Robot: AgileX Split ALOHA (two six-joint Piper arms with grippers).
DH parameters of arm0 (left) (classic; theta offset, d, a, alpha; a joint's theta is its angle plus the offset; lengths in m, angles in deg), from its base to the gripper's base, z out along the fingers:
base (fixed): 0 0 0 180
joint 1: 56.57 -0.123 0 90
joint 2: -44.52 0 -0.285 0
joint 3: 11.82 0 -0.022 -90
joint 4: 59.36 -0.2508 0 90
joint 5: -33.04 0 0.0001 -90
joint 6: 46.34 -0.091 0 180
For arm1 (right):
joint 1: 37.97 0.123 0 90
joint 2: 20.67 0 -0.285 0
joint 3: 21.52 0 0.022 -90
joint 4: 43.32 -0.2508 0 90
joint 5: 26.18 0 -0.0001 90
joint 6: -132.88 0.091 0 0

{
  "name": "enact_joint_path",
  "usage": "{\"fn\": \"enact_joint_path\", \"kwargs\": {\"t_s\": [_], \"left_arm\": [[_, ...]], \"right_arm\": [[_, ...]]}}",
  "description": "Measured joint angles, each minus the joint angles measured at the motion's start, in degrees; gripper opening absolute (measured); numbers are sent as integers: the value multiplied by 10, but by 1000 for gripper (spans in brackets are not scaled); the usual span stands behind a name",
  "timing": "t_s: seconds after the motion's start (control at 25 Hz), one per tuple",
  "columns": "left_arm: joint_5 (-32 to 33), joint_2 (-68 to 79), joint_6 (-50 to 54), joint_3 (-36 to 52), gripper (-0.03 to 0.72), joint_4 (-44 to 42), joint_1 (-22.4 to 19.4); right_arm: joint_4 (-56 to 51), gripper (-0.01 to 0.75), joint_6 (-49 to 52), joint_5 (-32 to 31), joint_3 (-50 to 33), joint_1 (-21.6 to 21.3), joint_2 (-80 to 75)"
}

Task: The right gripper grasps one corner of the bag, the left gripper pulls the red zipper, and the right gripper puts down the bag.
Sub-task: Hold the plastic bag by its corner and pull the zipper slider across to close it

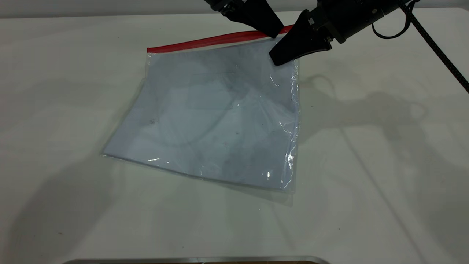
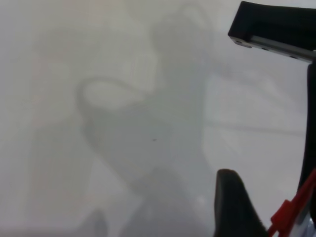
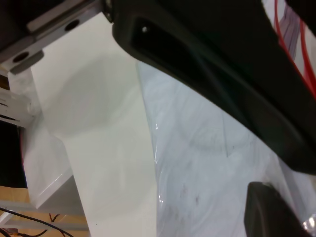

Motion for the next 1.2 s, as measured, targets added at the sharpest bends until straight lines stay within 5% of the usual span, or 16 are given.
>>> {"fn": "enact_joint_path", "kwargs": {"t_s": [0.36, 1.2], "left_arm": [[7, 0, 0, 0, 239, 0, 0], [-12, 0, -23, -1, 78, 4, 2]], "right_arm": [[0, 34, 0, 1, 0, 0, 0], [-10, 34, 5, -2, 0, -13, 0]]}}
